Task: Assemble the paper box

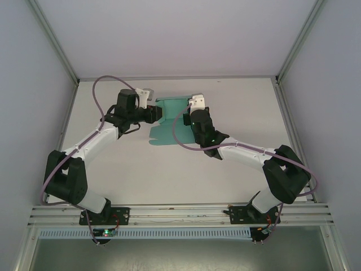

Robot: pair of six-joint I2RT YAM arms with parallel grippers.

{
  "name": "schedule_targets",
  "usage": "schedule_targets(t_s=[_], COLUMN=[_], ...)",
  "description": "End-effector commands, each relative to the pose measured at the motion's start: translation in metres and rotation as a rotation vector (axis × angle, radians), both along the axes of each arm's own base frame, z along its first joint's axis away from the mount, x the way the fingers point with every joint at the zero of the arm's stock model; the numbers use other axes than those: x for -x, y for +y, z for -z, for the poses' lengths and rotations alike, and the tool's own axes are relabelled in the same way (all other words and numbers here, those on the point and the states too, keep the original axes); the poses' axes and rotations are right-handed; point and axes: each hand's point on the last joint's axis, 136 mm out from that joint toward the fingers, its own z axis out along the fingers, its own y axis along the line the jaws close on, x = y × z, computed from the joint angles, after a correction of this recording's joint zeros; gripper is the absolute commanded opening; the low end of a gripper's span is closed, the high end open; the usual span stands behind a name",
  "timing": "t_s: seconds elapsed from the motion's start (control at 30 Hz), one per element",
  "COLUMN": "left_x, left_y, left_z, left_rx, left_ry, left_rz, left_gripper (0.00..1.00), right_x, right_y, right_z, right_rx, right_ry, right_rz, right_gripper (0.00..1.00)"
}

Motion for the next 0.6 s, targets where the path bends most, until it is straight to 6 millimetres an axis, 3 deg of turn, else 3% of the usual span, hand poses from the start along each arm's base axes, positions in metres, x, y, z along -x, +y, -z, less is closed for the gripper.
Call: schedule_targets(t_s=[0.0,0.1,0.3,0.37,0.57], left_x=[-0.007,-0.01,-0.024,-0.028,-0.038], left_y=[0.01,0.006,0.013,0.018,0.043], left_z=[0.012,0.021,0.036,0.039,0.045], left_rx=[-0.139,-0.222,-0.375,-0.415,-0.611], left_ry=[0.002,0.006,0.027,0.037,0.032], left_rz=[-0.058,-0.083,-0.178,-0.222,-0.385], left_gripper=[0.32,0.33,0.16,0.05,0.0], right_x=[0.0,0.0,0.003,0.004,0.005], right_y=[0.005,0.008,0.008,0.007,0.002], right_z=[-0.028,-0.029,-0.031,-0.031,-0.03], right_rx=[-0.075,-0.085,-0.081,-0.08,-0.066], right_ry=[-0.052,-0.054,-0.063,-0.065,-0.073], right_rz=[-0.012,-0.022,-0.02,-0.016,0.008], right_gripper=[0.0,0.0,0.0,0.0,0.0])
